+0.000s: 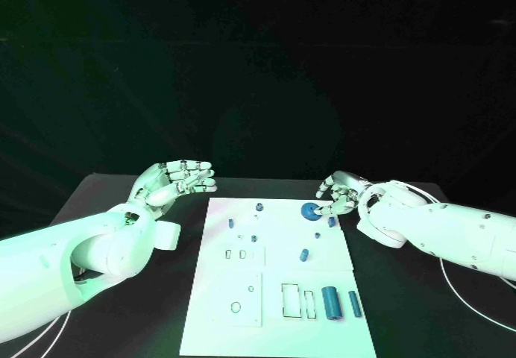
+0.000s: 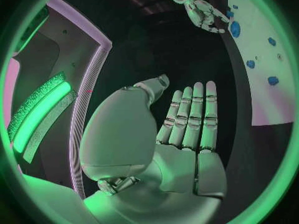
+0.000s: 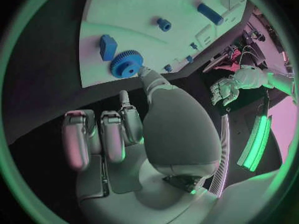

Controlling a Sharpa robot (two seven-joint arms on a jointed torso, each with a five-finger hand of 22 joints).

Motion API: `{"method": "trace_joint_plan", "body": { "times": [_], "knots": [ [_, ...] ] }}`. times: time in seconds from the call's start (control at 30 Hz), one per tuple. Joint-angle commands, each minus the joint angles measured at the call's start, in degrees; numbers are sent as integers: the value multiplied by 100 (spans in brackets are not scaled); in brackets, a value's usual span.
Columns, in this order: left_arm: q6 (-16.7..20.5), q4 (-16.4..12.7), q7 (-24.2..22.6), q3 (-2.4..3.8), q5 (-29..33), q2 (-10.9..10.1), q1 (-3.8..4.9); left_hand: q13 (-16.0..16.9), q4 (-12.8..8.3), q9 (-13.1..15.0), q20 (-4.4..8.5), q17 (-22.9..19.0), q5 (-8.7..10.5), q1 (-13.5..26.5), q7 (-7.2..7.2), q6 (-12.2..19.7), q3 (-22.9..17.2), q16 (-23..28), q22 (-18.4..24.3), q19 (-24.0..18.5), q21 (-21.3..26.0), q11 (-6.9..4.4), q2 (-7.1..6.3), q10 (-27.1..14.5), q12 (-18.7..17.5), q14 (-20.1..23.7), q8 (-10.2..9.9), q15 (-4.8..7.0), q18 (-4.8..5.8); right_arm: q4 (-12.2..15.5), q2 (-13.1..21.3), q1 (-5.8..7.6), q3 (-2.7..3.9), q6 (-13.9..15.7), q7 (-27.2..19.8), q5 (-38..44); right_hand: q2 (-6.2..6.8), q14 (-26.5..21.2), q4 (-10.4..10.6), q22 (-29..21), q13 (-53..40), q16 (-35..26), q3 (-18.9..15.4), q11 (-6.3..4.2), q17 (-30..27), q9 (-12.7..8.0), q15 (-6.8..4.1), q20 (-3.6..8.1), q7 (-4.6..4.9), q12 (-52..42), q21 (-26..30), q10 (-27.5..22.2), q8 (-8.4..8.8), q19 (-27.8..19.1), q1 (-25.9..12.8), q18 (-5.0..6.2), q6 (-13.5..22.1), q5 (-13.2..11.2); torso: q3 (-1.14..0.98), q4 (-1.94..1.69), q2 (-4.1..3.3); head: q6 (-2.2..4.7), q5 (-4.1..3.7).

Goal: Assemble the parts on the task board

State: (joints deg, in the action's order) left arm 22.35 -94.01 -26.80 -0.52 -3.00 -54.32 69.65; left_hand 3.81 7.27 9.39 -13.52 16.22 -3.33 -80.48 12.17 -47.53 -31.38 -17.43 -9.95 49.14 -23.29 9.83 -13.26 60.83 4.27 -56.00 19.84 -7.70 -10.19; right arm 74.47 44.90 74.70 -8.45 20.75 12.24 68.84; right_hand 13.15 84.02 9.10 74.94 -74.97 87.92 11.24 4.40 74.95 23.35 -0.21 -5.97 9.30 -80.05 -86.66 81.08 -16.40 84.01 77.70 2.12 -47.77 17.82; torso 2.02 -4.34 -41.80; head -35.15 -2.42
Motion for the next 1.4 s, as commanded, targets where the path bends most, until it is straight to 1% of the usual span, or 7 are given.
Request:
{"method": "trace_joint_plan", "body": {
  "times": [0.03,0.57,0.9,1.03,1.13,1.27,1.4],
  "knots": [
    [-111,-12,-37,5,21,13,7,5,-11,2,-8,7,23,25,134,44,26,23,-9,28,-28,39,12,1,-36,40,-25,8,-19,-75,-60,-22,0,-178,46,-109,6,484,4,1059,-384,37,-21,-3,949,6,49,-48,-13,-5,-26,9,-17,274,37,-92,43,13,10,-3,0,-13,0],
    [-110,-24,-33,4,21,-2,7,7,-23,6,-6,20,22,25,128,39,33,24,-13,23,-39,35,24,8,-37,36,-29,10,-19,-404,-343,-142,-8,-214,-11,-116,-51,488,37,1088,-456,47,38,-2,974,12,51,-52,-14,-68,-43,50,-58,292,101,-98,31,50,13,-4,5,-44,22],
    [-110,-27,-30,4,21,-9,7,7,-23,6,-6,20,22,25,128,39,33,24,-13,23,-39,35,24,8,-37,36,-29,10,-19,-465,-397,-171,-11,-230,-12,-85,-103,492,60,1118,-518,56,157,-9,996,12,48,-51,-20,-123,-62,90,-102,310,160,-105,-15,61,7,2,9,-68,33],
    [-110,-27,-30,4,21,-10,7,7,-29,7,-5,25,22,21,127,36,32,25,-15,21,-44,34,32,9,-38,35,-31,11,-20,-477,-406,-174,-12,-233,-13,-73,-133,493,71,1137,-553,59,299,-14,1001,1,43,-48,-24,-152,-74,113,-125,322,201,-110,-59,54,8,2,10,-69,38],
    [-113,-27,-29,4,21,-9,7,7,-29,7,-5,25,22,21,127,36,32,25,-15,21,-44,34,32,9,-38,35,-31,11,-20,-480,-417,-176,-15,-233,-11,-41,-121,494,89,1162,-606,64,635,-42,1013,-36,24,-32,-49,-194,-87,153,-130,335,238,-114,-206,-183,6,7,9,-69,39],
    [-115,-26,-28,4,21,-8,7,7,-30,7,-5,27,22,21,127,35,31,26,-15,20,-46,34,36,10,-38,35,-32,12,-19,-474,-436,-188,-18,-187,-1,81,-88,495,66,1194,-665,66,977,-75,1020,-60,-6,-7,-91,-243,-106,205,-137,356,250,-122,-384,-210,3,5,10,-69,36],
    [-115,-25,-26,4,21,-10,7,7,-30,7,-5,27,22,21,127,35,31,26,-15,20,-46,34,36,10,-38,35,-32,12,-19,-436,-443,-205,-21,7,7,322,-67,497,40,1242,-737,69,1159,-101,1028,-65,-28,12,-121,-307,-139,271,-150,391,232,-135,-494,-214,4,2,10,-67,35]
  ]
}}
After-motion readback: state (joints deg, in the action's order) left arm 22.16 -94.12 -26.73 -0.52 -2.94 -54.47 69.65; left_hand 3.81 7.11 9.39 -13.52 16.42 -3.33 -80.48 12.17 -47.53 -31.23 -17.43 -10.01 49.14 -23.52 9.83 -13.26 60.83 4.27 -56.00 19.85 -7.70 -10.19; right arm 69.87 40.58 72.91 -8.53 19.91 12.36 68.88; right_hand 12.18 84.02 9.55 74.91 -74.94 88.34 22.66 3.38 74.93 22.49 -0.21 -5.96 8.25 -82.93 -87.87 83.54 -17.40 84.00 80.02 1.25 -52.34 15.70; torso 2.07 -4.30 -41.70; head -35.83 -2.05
